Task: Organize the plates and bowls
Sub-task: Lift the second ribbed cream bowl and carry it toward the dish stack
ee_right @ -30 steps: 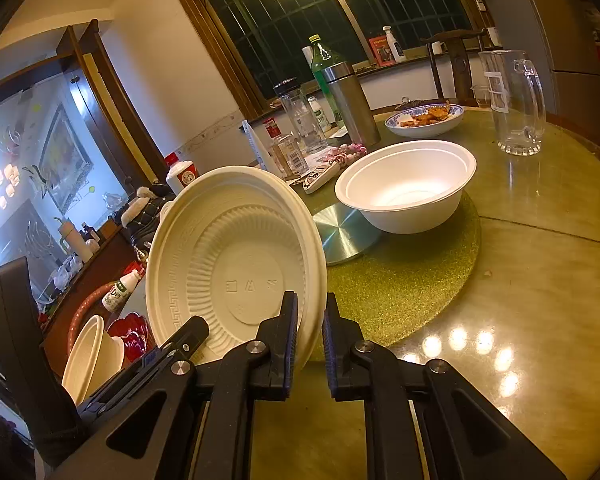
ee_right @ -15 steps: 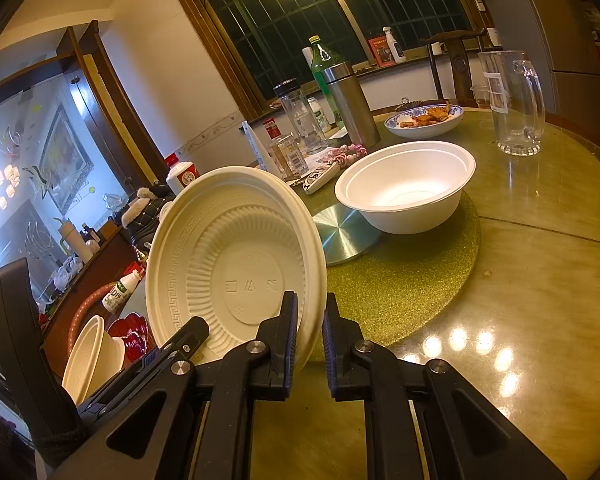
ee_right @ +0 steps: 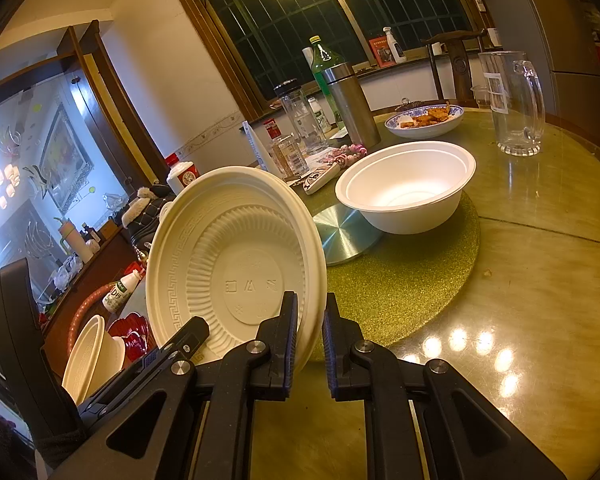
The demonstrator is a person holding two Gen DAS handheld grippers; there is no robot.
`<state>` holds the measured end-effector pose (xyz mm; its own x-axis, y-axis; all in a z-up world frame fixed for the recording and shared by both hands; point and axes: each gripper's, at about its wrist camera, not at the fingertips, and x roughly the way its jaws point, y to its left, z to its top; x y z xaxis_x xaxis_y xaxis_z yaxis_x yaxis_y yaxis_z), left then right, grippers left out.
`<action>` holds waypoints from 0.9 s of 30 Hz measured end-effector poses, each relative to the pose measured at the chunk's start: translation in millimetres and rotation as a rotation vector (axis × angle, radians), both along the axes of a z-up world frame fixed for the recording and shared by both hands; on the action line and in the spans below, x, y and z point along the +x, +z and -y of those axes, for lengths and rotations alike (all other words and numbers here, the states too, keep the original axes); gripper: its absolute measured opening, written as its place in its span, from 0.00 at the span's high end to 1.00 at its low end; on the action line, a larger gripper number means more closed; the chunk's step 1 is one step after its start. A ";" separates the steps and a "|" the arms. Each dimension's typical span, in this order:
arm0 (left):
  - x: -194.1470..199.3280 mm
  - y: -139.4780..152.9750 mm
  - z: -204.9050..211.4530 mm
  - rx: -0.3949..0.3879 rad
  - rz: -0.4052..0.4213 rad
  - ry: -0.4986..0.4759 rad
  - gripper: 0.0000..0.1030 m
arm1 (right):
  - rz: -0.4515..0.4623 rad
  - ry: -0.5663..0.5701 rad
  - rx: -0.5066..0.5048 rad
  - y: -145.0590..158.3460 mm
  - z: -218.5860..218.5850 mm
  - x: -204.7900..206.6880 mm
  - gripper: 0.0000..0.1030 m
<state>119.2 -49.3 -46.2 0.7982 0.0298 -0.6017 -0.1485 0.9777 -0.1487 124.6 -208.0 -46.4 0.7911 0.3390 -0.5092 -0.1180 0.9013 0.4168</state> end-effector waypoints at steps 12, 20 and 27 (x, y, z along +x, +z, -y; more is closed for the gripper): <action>-0.1 0.4 0.2 0.006 0.001 0.003 0.84 | 0.000 0.000 -0.001 0.4 0.0 -0.7 0.89; -2.5 11.2 -3.0 0.038 0.023 0.018 0.84 | 0.016 0.001 0.005 3.9 0.9 -1.2 0.89; -23.7 37.8 -18.8 0.076 0.057 0.052 0.84 | 0.054 0.044 0.020 22.2 -8.3 -13.5 0.89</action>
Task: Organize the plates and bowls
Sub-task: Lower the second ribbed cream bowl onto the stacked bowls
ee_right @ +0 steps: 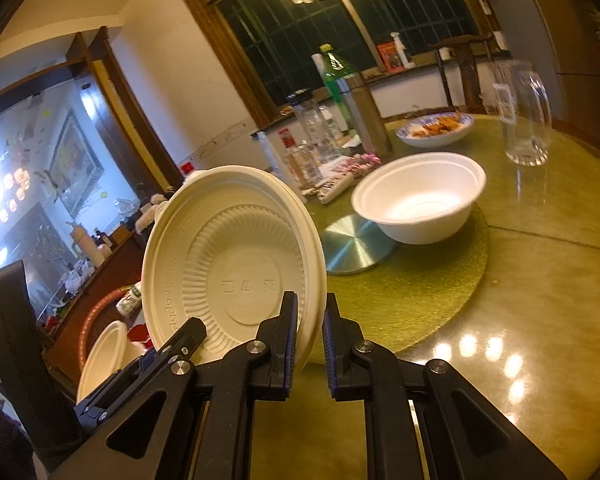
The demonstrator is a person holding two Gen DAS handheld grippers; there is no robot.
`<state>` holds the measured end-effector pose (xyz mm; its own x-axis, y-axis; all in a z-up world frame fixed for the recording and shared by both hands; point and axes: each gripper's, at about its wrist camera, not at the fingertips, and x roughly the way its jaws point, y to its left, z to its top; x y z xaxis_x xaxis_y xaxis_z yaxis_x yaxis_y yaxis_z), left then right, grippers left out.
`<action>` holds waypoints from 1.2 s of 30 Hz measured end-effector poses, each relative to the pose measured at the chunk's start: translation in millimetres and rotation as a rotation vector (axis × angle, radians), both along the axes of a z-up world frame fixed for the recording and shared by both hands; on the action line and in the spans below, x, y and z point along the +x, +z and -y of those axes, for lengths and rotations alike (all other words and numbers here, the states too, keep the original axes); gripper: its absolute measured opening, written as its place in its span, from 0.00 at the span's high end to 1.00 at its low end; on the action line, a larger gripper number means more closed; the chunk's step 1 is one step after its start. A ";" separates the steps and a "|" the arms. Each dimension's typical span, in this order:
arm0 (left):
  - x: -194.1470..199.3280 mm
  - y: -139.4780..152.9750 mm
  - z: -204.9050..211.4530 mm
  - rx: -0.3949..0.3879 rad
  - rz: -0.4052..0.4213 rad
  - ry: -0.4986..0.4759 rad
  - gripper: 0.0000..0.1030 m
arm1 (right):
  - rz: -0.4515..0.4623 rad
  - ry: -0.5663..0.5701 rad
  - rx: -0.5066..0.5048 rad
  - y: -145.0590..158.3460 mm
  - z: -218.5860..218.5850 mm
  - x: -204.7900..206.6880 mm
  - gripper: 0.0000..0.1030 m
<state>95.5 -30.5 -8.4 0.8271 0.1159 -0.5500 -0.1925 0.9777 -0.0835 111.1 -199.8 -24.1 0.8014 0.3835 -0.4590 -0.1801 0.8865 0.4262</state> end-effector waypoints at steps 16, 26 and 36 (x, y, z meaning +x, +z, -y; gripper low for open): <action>-66.3 72.0 -96.3 0.020 0.129 0.146 0.84 | 0.148 0.217 -0.017 84.2 -90.8 -49.2 0.88; -85.6 74.6 -137.8 0.024 0.123 0.203 0.84 | 0.153 0.303 -0.078 95.4 -141.2 -65.2 0.87; -94.7 69.6 -150.2 0.022 0.089 0.204 0.84 | 0.116 0.343 -0.109 92.8 -164.8 -69.4 0.86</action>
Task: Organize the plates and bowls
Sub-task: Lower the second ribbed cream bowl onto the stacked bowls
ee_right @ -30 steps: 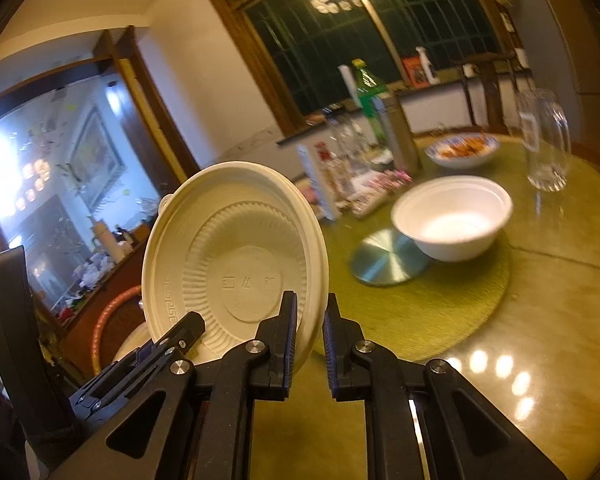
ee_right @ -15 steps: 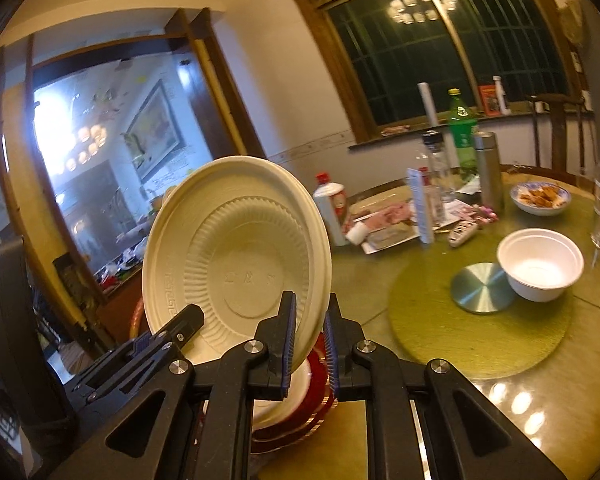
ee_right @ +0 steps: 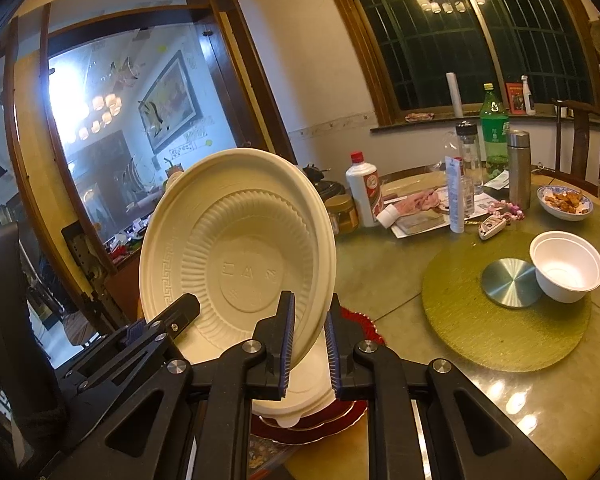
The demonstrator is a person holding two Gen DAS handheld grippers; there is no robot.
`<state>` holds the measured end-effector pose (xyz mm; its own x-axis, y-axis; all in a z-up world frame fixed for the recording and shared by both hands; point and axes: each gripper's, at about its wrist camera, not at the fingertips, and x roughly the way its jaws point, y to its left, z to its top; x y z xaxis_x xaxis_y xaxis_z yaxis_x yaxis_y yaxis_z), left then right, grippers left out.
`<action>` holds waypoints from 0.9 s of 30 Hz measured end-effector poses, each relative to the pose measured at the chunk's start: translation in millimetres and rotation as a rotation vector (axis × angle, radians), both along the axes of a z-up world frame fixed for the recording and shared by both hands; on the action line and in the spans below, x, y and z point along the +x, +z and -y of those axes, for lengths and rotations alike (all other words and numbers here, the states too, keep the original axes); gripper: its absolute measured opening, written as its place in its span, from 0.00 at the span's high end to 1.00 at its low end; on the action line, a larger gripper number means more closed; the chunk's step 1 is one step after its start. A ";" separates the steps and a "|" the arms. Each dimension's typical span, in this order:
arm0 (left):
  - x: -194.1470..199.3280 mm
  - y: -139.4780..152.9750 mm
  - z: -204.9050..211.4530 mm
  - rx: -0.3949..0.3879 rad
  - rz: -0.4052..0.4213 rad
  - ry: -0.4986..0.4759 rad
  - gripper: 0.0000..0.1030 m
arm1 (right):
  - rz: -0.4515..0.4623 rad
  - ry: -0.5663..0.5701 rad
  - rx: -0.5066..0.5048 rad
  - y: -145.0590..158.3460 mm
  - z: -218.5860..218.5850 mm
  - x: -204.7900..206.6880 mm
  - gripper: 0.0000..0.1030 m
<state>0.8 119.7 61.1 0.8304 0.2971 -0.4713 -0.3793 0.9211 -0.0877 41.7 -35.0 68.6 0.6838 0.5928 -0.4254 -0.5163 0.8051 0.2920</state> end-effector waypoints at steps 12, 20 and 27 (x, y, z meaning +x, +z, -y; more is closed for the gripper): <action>4.1 -9.6 -11.7 -0.045 -0.107 -0.019 0.84 | -0.087 0.024 -0.047 -11.6 -19.9 4.5 0.86; 16.3 -26.0 -22.1 -0.085 -0.221 -0.027 0.83 | -0.167 0.032 -0.077 -27.6 -32.8 15.3 0.85; 29.3 -43.7 -27.0 -0.153 -0.330 -0.072 0.83 | -0.248 0.033 -0.106 -46.8 -36.6 26.2 0.85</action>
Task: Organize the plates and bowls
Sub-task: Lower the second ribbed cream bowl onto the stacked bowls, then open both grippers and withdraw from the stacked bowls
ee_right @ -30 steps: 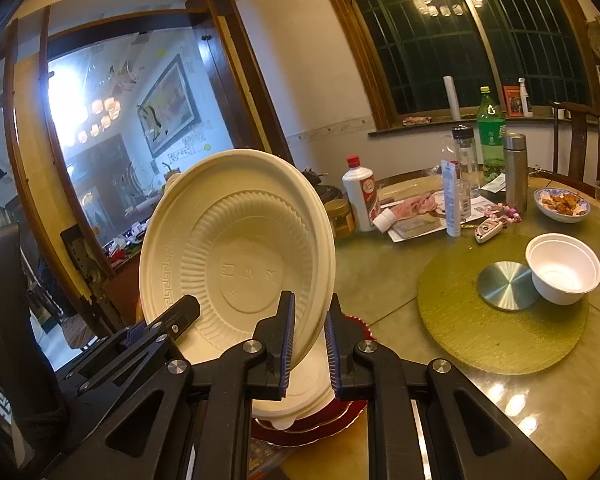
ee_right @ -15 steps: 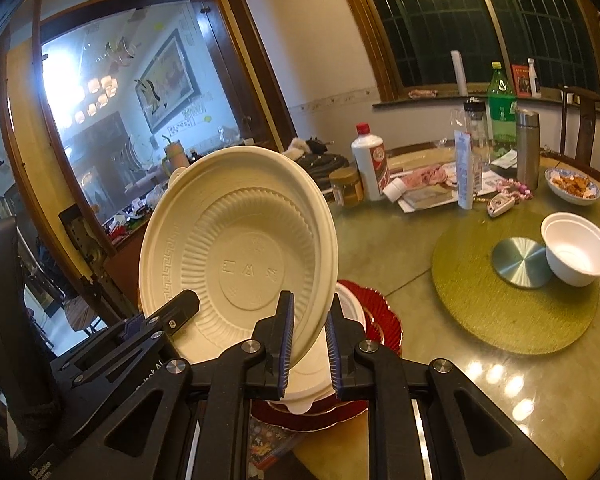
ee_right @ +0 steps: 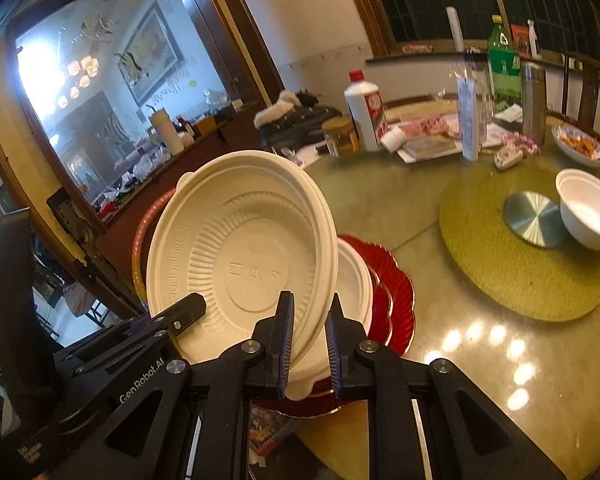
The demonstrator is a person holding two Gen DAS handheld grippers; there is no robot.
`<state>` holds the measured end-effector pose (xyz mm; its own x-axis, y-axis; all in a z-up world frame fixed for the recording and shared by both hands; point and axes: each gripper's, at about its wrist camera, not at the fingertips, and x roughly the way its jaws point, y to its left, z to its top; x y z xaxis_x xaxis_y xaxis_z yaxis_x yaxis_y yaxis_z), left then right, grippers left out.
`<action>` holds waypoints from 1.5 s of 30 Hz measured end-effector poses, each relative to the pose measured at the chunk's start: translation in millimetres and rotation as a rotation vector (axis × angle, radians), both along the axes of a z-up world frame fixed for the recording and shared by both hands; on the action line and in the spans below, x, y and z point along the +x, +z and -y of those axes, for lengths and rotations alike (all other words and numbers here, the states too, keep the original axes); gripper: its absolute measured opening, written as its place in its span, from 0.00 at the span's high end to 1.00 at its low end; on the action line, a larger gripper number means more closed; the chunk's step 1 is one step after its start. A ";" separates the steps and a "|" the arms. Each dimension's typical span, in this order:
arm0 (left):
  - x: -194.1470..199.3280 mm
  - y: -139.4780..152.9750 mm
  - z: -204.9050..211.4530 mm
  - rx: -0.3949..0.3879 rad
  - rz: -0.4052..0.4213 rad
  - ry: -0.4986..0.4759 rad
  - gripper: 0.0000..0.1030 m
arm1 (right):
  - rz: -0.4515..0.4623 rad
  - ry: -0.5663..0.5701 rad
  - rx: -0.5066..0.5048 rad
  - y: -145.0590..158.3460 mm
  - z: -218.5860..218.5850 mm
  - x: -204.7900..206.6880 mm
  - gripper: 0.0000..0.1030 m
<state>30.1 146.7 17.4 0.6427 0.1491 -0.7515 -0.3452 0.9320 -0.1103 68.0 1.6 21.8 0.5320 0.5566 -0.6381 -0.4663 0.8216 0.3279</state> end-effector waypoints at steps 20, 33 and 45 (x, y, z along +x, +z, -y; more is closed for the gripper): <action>25.8 -20.9 -10.5 -0.139 -0.185 -0.064 0.82 | -0.127 0.010 0.002 -18.7 4.8 20.7 0.85; 33.6 -22.2 -12.2 -0.176 -0.197 -0.037 0.78 | -0.149 0.013 0.032 -23.5 5.3 31.2 0.81; 32.2 -9.6 -9.5 -0.179 -0.158 -0.018 0.46 | -0.132 0.008 0.074 -16.0 14.2 32.4 0.75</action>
